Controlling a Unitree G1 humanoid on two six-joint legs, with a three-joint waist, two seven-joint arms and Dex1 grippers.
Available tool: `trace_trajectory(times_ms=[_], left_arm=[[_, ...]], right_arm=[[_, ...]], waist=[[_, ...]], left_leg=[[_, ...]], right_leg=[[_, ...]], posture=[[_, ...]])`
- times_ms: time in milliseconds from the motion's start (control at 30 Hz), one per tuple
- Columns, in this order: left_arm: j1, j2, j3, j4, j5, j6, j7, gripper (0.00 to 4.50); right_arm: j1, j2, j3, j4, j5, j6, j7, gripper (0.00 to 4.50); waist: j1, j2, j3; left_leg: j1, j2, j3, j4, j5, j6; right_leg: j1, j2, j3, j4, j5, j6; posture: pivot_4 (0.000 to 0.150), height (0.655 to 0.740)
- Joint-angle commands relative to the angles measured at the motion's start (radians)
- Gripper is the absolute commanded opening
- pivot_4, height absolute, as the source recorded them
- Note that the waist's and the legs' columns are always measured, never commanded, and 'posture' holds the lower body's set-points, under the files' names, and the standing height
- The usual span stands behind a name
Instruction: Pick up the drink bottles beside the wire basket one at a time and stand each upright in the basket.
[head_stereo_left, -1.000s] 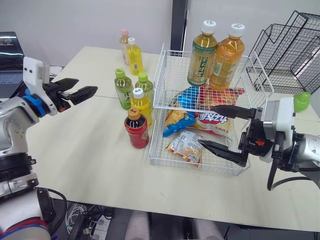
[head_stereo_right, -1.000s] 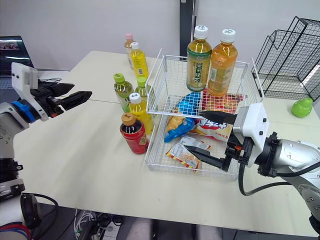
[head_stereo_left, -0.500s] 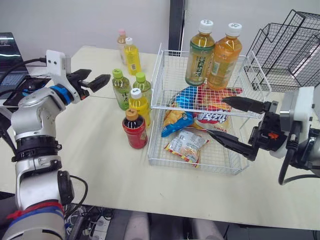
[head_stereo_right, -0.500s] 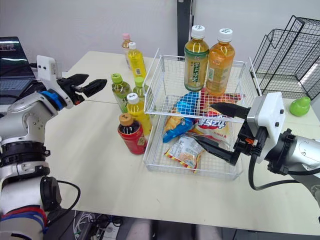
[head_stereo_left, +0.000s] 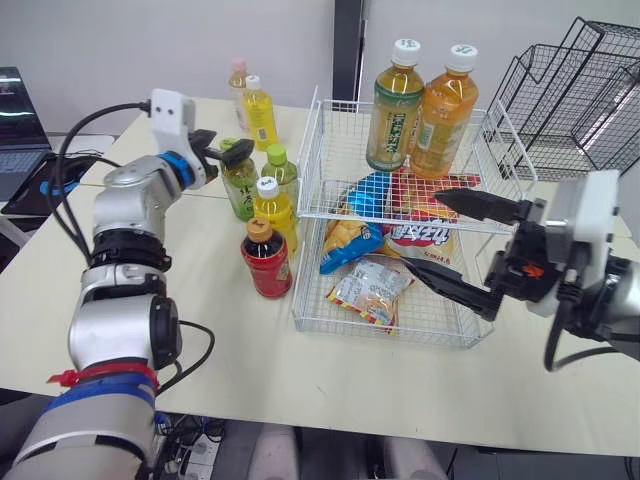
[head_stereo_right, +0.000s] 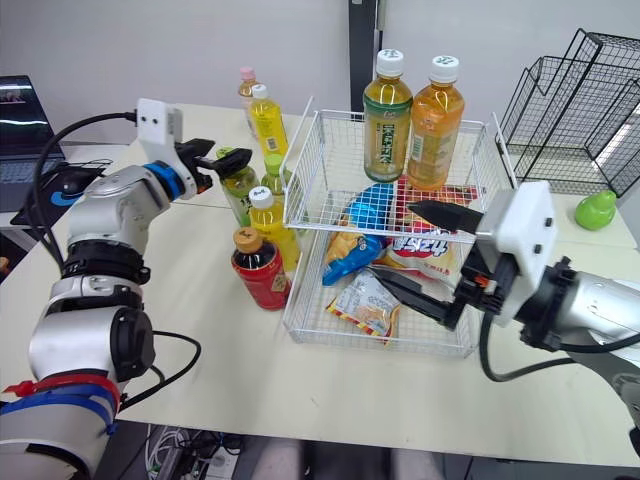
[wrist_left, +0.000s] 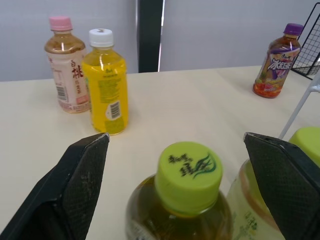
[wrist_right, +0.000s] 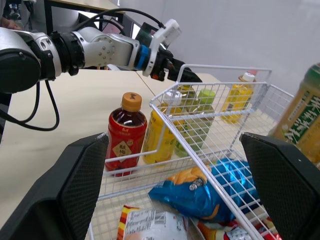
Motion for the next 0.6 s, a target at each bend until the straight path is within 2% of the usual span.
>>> trace_trajectory(times_ms=[33, 100, 200, 467, 600], left_arm=[[-0.043, 0.0, -0.007, 0.043, 0.02, -0.041, 0.011, 4.49], [-0.052, -0.001, -0.007, 0.062, 0.023, -0.05, 0.014, 4.49], [-0.059, 0.001, -0.006, 0.079, 0.029, -0.063, 0.027, 3.95], [-0.045, 0.007, -0.006, 0.062, 0.027, -0.075, 0.024, 1.45], [-0.01, 0.022, -0.002, -0.009, 0.019, -0.061, 0.014, 1.38]], right_arm=[[-0.023, 0.001, 0.005, -0.018, -0.011, 0.001, -0.031, 4.5], [-0.025, 0.002, 0.009, -0.019, -0.009, 0.003, -0.037, 4.5], [-0.025, 0.004, 0.009, -0.023, -0.006, 0.003, -0.05, 4.5], [-0.025, 0.012, 0.016, -0.026, -0.01, 0.001, -0.062, 4.5], [-0.021, 0.015, 0.017, -0.027, -0.02, -0.002, -0.064, 4.5]], waist=[[-0.004, 0.0, 0.0], [-0.005, 0.0, 0.0], [-0.005, 0.0, 0.0], [-0.005, 0.0, 0.0], [-0.005, 0.0, 0.0]], left_leg=[[0.0, 0.0, 0.0, 0.0, 0.0, 0.0], [-0.001, 0.0, 0.0, -0.001, 0.0, 0.0], [-0.001, 0.0, 0.0, -0.001, 0.0, 0.0], [-0.001, 0.0, 0.0, -0.001, 0.0, 0.0], [-0.001, 0.0, 0.0, -0.001, 0.0, 0.0]], right_leg=[[0.0, 0.0, 0.0, 0.0, 0.0, 0.0], [-0.001, 0.0, 0.0, 0.0, 0.0, 0.0], [-0.001, 0.0, 0.0, 0.0, 0.0, 0.0], [-0.001, 0.0, 0.0, 0.0, 0.0, 0.0], [-0.001, -0.001, 0.0, 0.0, 0.0, 0.0]], posture=[[0.15, 0.6732], [0.15, 0.6732], [0.15, 0.6732], [0.15, 0.6732], [0.15, 0.6732]])
